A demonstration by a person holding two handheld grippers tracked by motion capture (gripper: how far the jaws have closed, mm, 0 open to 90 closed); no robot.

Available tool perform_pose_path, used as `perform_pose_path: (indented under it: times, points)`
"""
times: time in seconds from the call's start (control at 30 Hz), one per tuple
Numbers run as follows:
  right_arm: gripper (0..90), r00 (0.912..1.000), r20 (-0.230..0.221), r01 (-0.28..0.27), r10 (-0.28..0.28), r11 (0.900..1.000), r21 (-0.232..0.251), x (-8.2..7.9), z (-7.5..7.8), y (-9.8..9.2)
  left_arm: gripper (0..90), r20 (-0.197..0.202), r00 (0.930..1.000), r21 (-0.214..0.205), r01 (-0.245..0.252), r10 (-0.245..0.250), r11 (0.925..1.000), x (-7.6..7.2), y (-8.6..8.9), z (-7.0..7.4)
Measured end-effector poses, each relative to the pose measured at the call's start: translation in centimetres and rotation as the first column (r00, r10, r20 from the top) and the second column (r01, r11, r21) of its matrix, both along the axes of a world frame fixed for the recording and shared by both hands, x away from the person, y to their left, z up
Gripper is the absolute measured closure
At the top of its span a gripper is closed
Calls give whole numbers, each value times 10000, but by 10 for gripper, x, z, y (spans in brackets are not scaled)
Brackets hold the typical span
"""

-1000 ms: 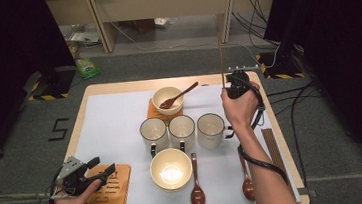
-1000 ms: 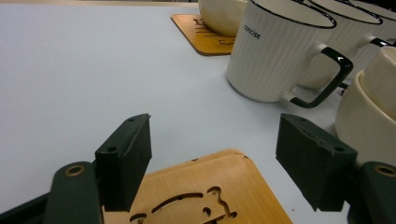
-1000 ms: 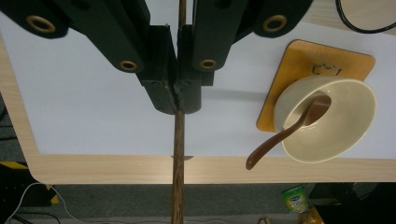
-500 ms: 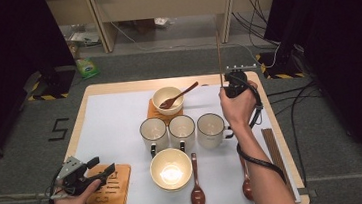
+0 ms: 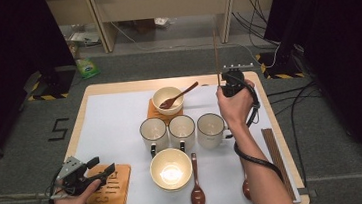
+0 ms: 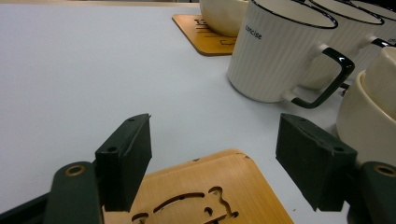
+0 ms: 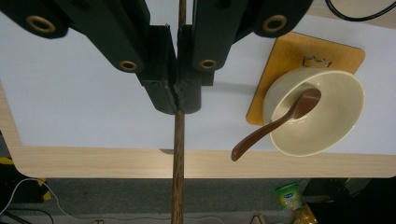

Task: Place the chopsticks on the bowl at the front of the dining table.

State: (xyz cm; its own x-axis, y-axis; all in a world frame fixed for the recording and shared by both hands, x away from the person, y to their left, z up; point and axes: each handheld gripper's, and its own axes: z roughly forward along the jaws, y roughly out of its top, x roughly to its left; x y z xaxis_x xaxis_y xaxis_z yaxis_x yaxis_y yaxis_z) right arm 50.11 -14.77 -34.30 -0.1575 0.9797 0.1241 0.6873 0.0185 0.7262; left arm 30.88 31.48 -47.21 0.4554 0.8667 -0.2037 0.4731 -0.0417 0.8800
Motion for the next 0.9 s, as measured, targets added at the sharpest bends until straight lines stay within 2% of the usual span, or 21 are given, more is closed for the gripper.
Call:
perform_pose_path:
  times: [0.9]
  points:
    - [864, 9998, 90, -160, 160, 9999, 46, 6, -1, 13, 261, -5, 10000, 24, -7, 7, 10000, 0, 0, 0]
